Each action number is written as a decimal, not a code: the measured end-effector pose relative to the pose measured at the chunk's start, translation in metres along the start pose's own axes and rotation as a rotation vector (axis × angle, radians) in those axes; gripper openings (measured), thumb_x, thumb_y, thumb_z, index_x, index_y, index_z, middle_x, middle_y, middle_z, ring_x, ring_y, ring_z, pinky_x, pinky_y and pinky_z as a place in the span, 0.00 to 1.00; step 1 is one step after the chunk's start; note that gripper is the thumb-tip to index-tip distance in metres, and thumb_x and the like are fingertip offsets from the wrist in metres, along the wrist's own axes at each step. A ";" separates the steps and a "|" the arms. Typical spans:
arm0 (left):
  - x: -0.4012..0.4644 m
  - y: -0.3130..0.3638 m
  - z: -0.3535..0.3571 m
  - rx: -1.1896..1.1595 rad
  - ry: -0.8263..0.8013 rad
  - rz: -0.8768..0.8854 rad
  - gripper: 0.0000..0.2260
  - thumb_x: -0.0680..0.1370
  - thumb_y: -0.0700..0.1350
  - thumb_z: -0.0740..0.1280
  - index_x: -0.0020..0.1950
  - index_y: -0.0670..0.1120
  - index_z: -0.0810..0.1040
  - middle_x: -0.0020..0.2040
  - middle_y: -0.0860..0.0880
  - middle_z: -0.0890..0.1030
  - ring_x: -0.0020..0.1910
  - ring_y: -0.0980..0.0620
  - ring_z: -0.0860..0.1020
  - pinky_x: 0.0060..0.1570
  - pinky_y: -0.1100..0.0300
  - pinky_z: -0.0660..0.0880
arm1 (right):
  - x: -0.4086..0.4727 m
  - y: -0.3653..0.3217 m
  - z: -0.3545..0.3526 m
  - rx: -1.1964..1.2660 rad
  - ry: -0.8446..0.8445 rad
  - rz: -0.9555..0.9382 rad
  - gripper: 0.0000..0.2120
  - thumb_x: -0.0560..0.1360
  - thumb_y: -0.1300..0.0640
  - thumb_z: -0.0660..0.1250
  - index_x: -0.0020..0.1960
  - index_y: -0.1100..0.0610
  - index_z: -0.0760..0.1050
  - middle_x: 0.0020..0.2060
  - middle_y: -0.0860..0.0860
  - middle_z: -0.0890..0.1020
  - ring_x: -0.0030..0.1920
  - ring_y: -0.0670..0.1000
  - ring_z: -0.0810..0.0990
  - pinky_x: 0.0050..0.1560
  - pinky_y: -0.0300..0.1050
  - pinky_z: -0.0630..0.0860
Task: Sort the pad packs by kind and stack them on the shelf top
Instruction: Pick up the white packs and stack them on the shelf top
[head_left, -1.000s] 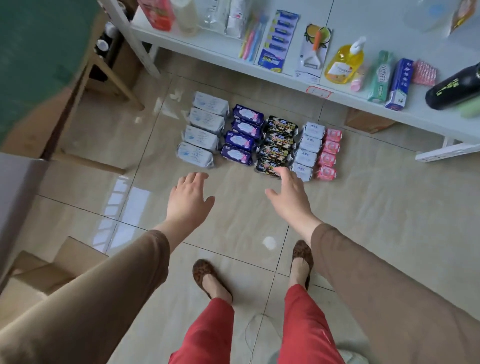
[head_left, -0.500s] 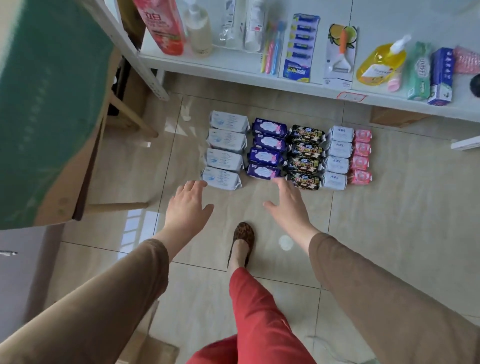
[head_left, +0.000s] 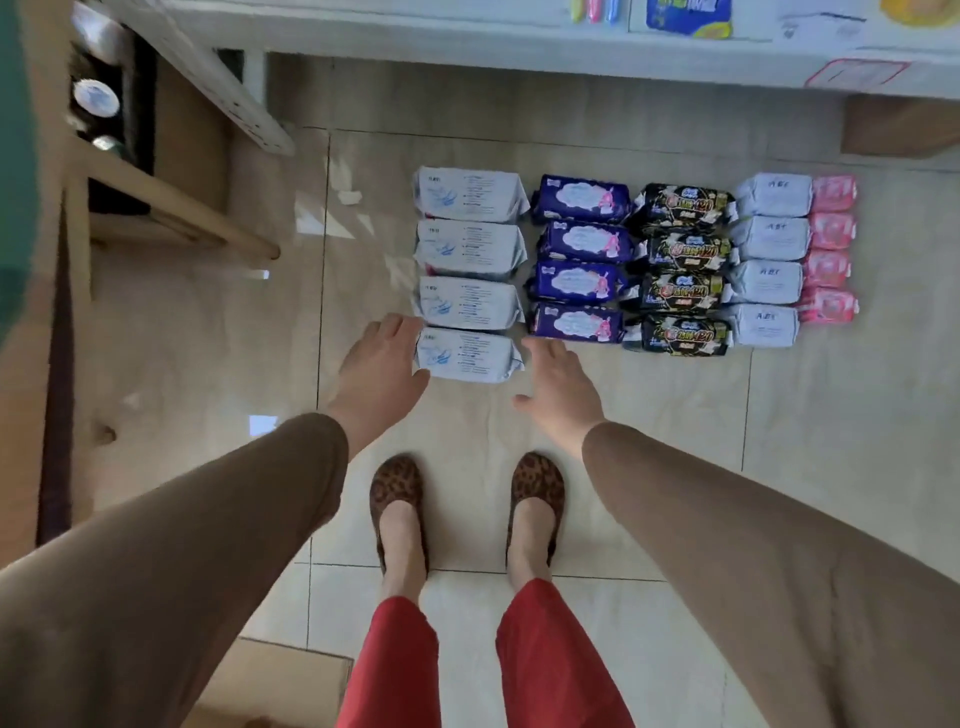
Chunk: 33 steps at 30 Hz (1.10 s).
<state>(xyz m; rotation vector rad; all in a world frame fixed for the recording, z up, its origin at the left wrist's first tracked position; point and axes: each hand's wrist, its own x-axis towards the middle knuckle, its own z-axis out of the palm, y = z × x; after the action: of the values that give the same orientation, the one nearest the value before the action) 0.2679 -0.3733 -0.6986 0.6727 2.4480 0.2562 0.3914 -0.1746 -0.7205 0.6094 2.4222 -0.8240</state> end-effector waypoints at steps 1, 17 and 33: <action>0.014 -0.007 0.009 -0.002 -0.012 0.023 0.26 0.74 0.44 0.70 0.71 0.45 0.69 0.66 0.44 0.72 0.62 0.42 0.71 0.57 0.48 0.72 | 0.010 0.004 0.011 -0.015 0.010 -0.005 0.36 0.72 0.58 0.74 0.74 0.53 0.61 0.68 0.55 0.69 0.65 0.58 0.70 0.60 0.51 0.72; 0.129 -0.048 0.096 0.118 0.049 0.103 0.34 0.72 0.50 0.71 0.74 0.47 0.61 0.72 0.45 0.63 0.61 0.40 0.68 0.47 0.46 0.75 | 0.075 0.009 0.138 -0.143 0.038 0.101 0.32 0.69 0.53 0.75 0.67 0.56 0.64 0.62 0.52 0.68 0.58 0.54 0.71 0.36 0.49 0.78; 0.073 -0.043 0.051 -0.028 0.002 -0.044 0.30 0.67 0.54 0.76 0.62 0.49 0.66 0.56 0.48 0.69 0.49 0.42 0.76 0.41 0.49 0.76 | -0.005 0.076 0.066 0.160 0.065 -0.024 0.32 0.66 0.57 0.76 0.66 0.53 0.66 0.61 0.48 0.69 0.54 0.52 0.77 0.45 0.43 0.74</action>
<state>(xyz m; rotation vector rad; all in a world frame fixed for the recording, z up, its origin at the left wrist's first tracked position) 0.2292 -0.3708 -0.7893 0.6061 2.4530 0.2734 0.4578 -0.1647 -0.7949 0.6778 2.4416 -1.0298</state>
